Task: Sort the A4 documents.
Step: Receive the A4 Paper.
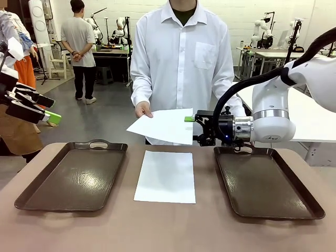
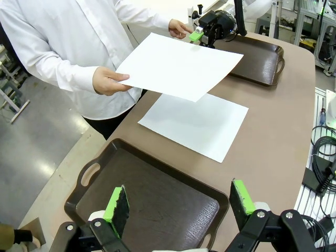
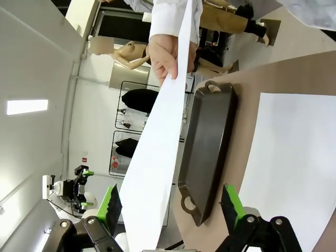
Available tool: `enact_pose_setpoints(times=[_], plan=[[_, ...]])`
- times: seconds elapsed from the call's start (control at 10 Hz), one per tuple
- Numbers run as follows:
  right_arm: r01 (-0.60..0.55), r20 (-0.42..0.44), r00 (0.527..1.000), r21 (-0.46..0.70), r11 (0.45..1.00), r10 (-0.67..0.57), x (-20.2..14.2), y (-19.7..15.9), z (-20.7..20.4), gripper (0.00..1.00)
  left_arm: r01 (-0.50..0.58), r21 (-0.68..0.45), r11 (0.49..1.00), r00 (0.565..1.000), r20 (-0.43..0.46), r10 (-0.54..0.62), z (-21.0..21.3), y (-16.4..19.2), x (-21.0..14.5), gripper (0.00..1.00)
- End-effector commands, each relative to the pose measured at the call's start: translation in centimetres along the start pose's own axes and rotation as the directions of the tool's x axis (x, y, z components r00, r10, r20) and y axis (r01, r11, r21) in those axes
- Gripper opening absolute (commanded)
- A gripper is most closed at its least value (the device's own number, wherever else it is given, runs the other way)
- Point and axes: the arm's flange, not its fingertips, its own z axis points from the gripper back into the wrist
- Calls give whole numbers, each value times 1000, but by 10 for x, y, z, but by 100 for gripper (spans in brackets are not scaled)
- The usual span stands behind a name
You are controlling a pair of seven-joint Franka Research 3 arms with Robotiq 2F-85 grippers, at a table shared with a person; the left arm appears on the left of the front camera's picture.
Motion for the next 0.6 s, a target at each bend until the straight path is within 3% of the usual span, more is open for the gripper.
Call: enact_pose_setpoints(times=[0.0,0.5], plan=[[66,50,996,36,997,-67,7,-5,-13,100,5,-6,1000,1000,7,-5,-2,2,-2,100],[106,19,994,84,991,-108,9,-2,-26,100,5,-6,1000,1000,7,-5,-2,2,-2,100]])
